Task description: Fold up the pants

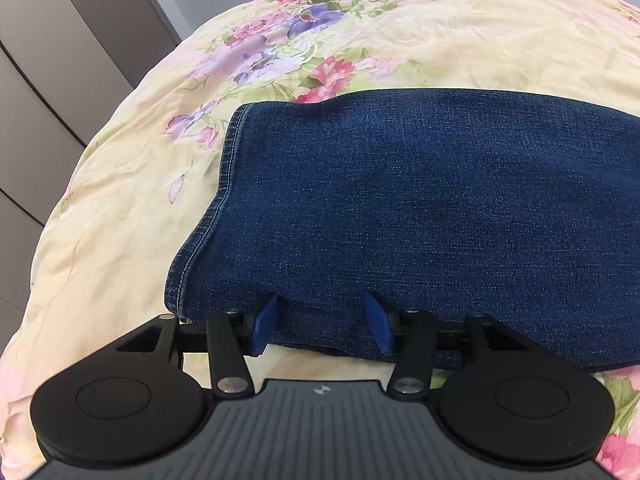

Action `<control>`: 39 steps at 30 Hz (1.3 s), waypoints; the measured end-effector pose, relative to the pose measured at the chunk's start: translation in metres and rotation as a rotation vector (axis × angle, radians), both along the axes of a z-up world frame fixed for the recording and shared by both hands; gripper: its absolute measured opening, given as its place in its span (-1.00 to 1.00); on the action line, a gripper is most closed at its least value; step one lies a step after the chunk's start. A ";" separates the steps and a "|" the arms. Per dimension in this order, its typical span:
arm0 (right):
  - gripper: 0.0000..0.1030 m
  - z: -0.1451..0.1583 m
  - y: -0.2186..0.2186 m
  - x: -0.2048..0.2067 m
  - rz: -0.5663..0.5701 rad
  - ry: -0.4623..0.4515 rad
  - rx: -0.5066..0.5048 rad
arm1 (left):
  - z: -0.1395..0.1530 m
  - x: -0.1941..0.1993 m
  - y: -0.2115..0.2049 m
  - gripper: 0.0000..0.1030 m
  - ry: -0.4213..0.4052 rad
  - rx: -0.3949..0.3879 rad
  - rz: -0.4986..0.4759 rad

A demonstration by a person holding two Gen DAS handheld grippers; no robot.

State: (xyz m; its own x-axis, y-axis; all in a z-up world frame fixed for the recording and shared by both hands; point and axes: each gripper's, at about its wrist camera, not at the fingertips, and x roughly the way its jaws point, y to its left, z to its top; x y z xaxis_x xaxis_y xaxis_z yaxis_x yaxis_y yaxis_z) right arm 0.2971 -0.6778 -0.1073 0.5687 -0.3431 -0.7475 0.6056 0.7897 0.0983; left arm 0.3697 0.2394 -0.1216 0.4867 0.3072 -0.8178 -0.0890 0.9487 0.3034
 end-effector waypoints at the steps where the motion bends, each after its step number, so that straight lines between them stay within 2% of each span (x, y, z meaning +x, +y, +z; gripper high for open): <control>1: -0.27 0.010 0.005 0.005 0.033 -0.021 -0.017 | 0.000 -0.001 0.001 0.14 -0.003 -0.006 -0.004; 4: -0.33 0.022 0.029 0.034 0.151 -0.086 0.009 | 0.000 -0.003 0.005 0.14 -0.009 -0.028 -0.012; 7: -0.53 0.011 0.056 0.082 0.228 -0.065 -0.023 | 0.001 -0.005 0.006 0.14 -0.009 -0.028 -0.029; 10: -0.58 -0.009 0.060 0.119 0.200 -0.058 -0.006 | 0.001 -0.006 0.009 0.14 -0.005 -0.038 -0.047; 12: -0.62 -0.023 0.057 0.137 0.163 -0.022 -0.012 | 0.000 -0.006 0.013 0.15 -0.003 -0.052 -0.057; 17: -0.61 -0.047 0.043 0.156 0.095 0.023 0.024 | -0.002 -0.008 0.019 0.16 -0.014 -0.083 -0.069; 20: -0.59 -0.046 0.050 0.160 0.098 0.057 -0.013 | 0.001 -0.012 0.019 0.16 -0.024 -0.084 -0.071; 23: -0.57 -0.027 0.062 0.155 0.099 0.055 -0.053 | 0.017 -0.020 0.023 0.16 -0.063 -0.101 -0.083; 26: -0.55 -0.003 0.085 0.136 0.151 0.037 -0.115 | 0.042 -0.039 0.041 0.25 -0.160 -0.195 -0.046; 31: -0.51 0.016 0.139 0.102 0.288 0.054 -0.087 | 0.062 -0.074 0.093 0.29 -0.262 -0.504 0.131; 36: -0.51 0.015 0.212 0.076 0.426 0.082 -0.042 | 0.044 -0.100 0.139 0.31 -0.341 -0.783 0.346; 39: -0.51 0.012 0.250 0.066 0.484 0.083 -0.026 | 0.022 -0.104 0.150 0.32 -0.357 -0.869 0.427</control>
State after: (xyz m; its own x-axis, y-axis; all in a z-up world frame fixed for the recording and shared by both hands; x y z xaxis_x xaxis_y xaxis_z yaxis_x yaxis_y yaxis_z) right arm 0.3636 -0.4275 -0.0951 0.6066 -0.0731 -0.7917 0.1738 0.9839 0.0423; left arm 0.2653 0.3896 -0.0998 0.7335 -0.1163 -0.6696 -0.4207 0.6961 -0.5818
